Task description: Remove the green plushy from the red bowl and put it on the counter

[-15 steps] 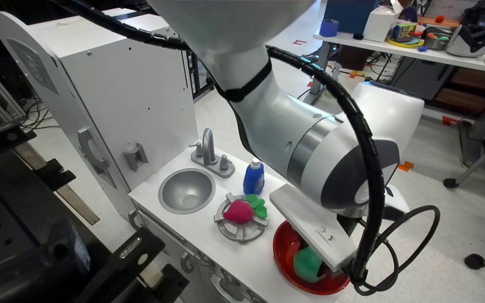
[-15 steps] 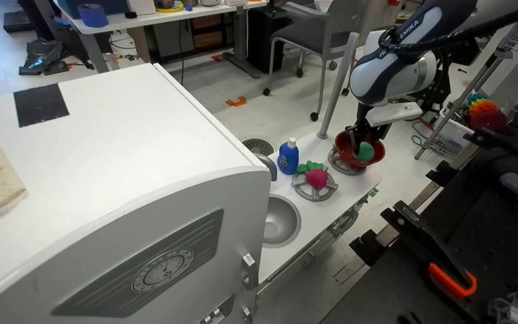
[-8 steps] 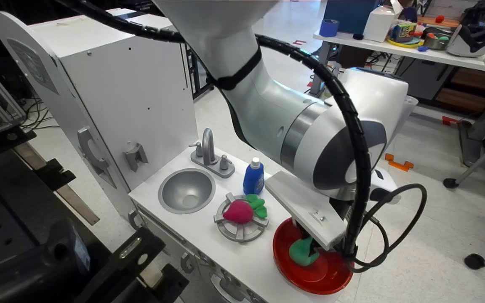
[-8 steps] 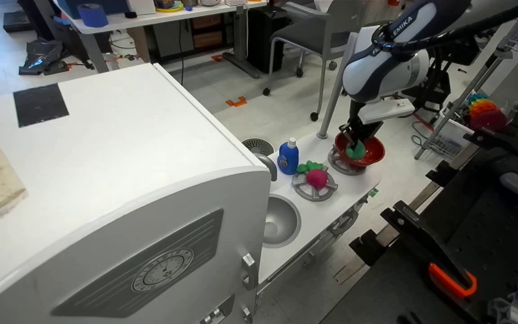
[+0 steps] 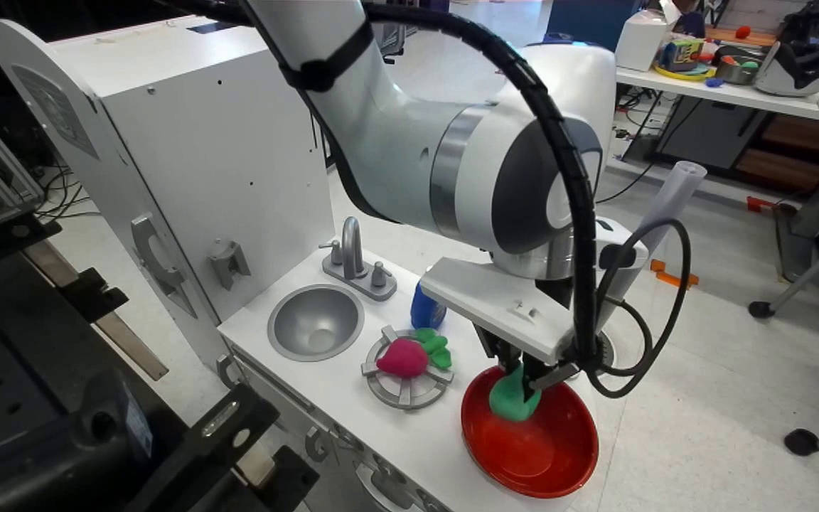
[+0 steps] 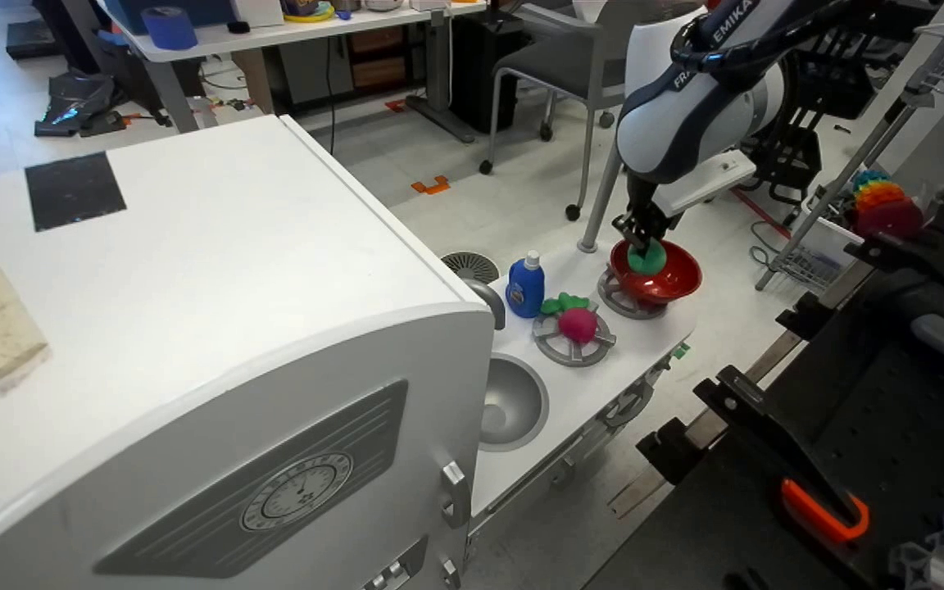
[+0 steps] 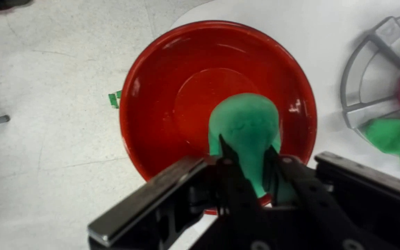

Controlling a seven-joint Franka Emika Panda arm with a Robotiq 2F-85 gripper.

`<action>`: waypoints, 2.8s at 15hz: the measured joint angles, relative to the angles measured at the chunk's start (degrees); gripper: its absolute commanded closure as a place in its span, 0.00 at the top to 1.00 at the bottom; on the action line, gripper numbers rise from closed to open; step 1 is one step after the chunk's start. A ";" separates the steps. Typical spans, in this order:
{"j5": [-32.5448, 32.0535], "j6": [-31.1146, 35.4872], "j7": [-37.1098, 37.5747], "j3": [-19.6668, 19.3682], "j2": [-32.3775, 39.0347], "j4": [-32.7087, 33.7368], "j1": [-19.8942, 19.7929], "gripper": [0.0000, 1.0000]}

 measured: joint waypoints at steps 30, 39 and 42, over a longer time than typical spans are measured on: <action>-2.11 14.80 -15.11 6.20 4.41 -9.62 -3.72 0.19; -2.57 14.80 -15.15 6.37 4.87 -9.35 -2.51 0.94; -2.57 14.80 -14.49 6.40 4.88 -11.19 -1.19 1.00</action>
